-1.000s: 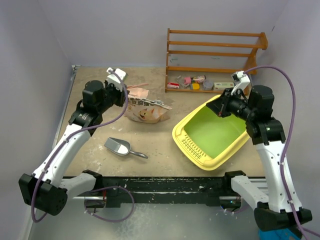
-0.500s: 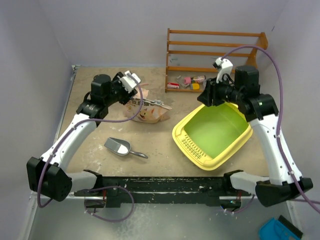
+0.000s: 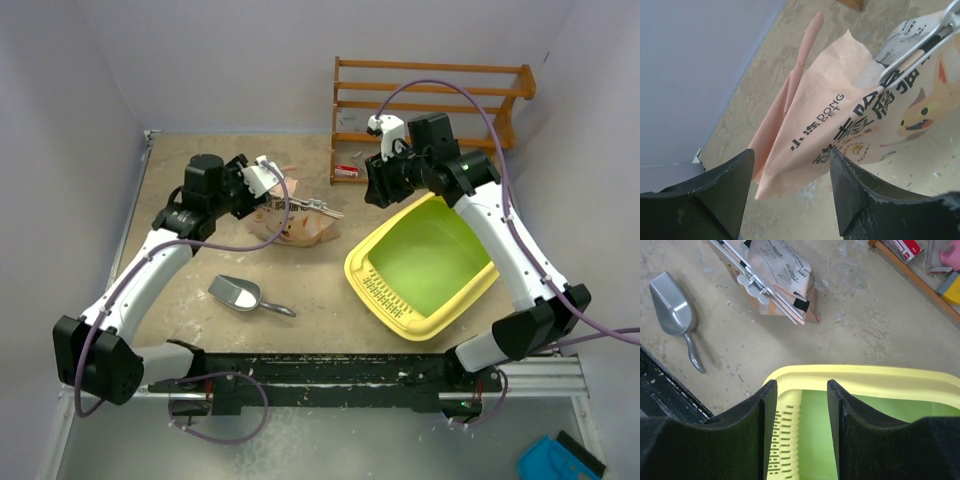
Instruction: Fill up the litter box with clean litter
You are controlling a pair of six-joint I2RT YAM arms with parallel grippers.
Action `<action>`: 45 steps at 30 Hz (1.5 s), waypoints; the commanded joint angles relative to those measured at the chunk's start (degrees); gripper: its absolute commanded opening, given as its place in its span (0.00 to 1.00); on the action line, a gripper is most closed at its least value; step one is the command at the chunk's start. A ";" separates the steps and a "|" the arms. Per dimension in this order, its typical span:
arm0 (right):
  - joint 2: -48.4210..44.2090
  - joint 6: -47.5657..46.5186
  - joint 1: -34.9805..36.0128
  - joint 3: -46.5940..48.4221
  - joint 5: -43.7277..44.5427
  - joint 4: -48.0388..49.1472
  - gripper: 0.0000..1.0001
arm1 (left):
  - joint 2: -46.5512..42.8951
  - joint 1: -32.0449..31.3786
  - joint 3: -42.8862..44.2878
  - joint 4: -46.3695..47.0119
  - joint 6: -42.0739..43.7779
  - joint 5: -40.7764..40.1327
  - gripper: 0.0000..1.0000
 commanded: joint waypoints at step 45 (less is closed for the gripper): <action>6.69 -9.50 7.65 -9.75 0.32 26.12 0.50 | 5.58 6.83 -2.69 5.98 9.05 26.08 0.00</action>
